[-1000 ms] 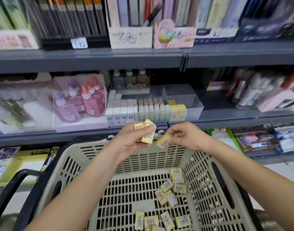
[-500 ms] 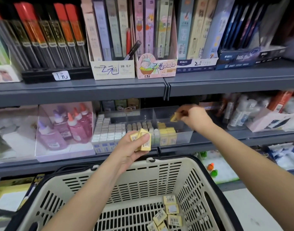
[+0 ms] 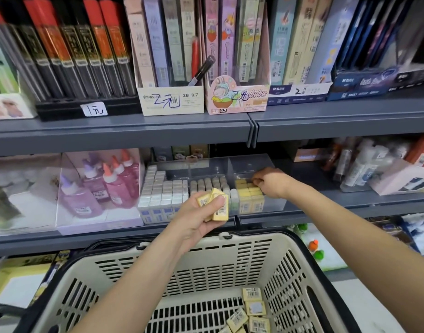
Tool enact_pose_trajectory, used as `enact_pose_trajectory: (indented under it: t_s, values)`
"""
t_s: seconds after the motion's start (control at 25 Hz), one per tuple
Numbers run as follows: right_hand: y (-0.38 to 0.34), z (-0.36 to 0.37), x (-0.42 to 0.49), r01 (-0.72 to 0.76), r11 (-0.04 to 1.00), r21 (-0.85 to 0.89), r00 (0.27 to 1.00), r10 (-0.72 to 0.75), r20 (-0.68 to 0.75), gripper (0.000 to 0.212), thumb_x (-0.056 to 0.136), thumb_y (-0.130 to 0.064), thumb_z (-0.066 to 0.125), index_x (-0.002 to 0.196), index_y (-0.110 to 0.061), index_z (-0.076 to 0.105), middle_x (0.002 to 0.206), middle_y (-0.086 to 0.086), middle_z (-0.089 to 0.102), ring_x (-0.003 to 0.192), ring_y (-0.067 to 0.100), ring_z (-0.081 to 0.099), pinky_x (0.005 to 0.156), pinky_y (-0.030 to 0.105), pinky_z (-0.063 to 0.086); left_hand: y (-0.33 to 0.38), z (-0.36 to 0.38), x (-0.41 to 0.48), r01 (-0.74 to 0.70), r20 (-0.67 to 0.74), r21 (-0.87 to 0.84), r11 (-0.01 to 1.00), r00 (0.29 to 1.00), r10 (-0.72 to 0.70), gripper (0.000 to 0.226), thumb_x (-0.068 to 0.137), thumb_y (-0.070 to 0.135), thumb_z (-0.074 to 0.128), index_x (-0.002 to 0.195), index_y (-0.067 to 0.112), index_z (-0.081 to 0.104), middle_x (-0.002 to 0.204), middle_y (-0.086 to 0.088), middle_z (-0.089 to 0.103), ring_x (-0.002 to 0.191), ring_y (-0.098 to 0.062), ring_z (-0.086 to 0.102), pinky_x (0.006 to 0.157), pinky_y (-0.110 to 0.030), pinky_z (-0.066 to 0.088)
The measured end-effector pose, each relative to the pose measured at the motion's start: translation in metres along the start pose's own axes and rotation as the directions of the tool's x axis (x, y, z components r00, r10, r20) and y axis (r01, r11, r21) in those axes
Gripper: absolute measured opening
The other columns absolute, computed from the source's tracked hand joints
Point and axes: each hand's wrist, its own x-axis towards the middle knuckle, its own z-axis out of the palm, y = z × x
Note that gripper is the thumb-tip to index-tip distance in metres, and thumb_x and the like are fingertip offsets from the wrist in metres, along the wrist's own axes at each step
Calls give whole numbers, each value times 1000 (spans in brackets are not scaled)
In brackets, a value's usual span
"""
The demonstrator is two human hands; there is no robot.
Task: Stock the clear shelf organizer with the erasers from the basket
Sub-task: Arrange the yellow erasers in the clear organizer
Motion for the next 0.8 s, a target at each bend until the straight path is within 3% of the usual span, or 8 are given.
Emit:
enact_pose_trajectory:
  t_s: [0.12, 0.16, 0.24, 0.36, 0.48, 0.64, 0.72, 0.8]
  values:
    - [-11, -3, -18, -65, 998, 9, 983, 66, -169, 30, 97, -30, 40, 116, -18, 60, 122, 8, 58, 110, 30, 54, 88, 36, 45, 1, 2, -2, 1, 7, -32, 999, 1000, 0, 42, 63, 12, 70, 102, 11, 54, 76, -4, 73, 71, -15, 70, 60, -29, 57]
    - [-18, -3, -26, -40, 998, 45, 961, 51, -271, 29, 95, -34, 43, 109, -19, 63, 112, 6, 63, 104, 29, 57, 84, 36, 47, 2, 3, -3, -5, 3, -33, 999, 1000, 5, 42, 63, 13, 70, 102, 10, 54, 78, -5, 72, 71, -15, 70, 60, -29, 57]
    - [-35, -1, -43, 134, 948, 287, 929, -19, -371, 23, 93, -36, 49, 91, -22, 68, 88, -3, 67, 87, 19, 64, 76, 33, 51, 2, 5, -3, -16, -12, -36, 999, 1000, 16, 43, 63, 13, 71, 102, 10, 54, 84, -7, 71, 74, -16, 70, 61, -28, 57]
    - [-58, 0, -64, 275, 731, 625, 951, -108, -291, 11, 88, -27, 60, 95, -27, 69, 75, -13, 67, 66, 2, 65, 72, 23, 55, 0, 10, -3, -9, -14, -46, 999, 1000, 9, 42, 64, 16, 71, 103, 11, 54, 94, -11, 68, 86, -21, 68, 66, -30, 57]
    - [-61, 5, -69, 246, 715, 655, 957, -72, -281, 19, 84, -20, 68, 103, -22, 69, 71, -12, 66, 63, 0, 64, 71, 20, 54, -3, 14, -5, 24, -7, -77, 997, 1000, -25, 51, 66, 20, 71, 113, 7, 55, 99, -13, 69, 90, -22, 69, 71, -31, 57]
    - [-61, 10, -72, 188, 644, 741, 969, 3, -249, 18, 77, -18, 74, 92, -23, 66, 74, -9, 65, 66, 4, 64, 69, 22, 55, -5, 18, -7, 54, -37, -115, 992, 998, -58, 56, 65, 21, 71, 116, 5, 53, 98, -14, 69, 87, -23, 69, 66, -30, 58]
    - [-59, 13, -72, 176, 663, 728, 969, 12, -246, 20, 75, -18, 76, 88, -25, 62, 76, -9, 62, 64, 3, 63, 64, 18, 52, -7, 20, -6, 71, -57, -118, 991, 995, -78, 49, 68, 21, 71, 111, 7, 55, 94, -13, 70, 87, -23, 68, 65, -30, 58]
    - [-48, 12, -68, 150, 645, 749, 968, 58, -244, 20, 77, -15, 74, 93, -22, 63, 84, -3, 63, 74, 13, 66, 73, 28, 56, -7, 21, -6, 91, -85, -114, 989, 991, -101, 30, 79, 21, 67, 104, 7, 58, 86, -11, 70, 81, -21, 66, 62, -28, 58]
